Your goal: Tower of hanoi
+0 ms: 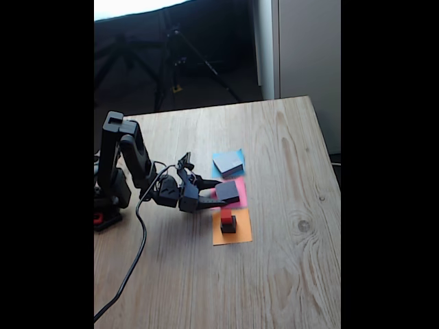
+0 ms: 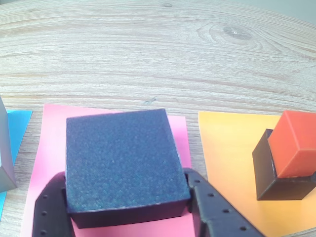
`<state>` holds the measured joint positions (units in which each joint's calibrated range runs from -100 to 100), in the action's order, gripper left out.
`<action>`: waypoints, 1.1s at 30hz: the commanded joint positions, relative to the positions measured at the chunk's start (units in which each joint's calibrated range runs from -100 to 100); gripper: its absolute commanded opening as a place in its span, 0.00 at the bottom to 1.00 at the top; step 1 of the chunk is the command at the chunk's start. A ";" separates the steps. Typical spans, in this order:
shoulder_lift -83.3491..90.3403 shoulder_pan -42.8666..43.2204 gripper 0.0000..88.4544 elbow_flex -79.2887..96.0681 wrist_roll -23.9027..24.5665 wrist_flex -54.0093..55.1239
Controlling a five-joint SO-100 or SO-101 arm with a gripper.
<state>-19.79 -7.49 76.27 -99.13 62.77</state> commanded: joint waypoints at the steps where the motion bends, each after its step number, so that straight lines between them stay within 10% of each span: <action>1: 0.11 0.59 0.22 -1.27 -0.87 0.16; 19: 8.36 3.01 0.21 -1.63 -0.87 -5.99; 33: 32.82 4.18 0.21 -13.36 -0.87 -45.89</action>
<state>4.15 -4.28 68.36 -99.13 28.66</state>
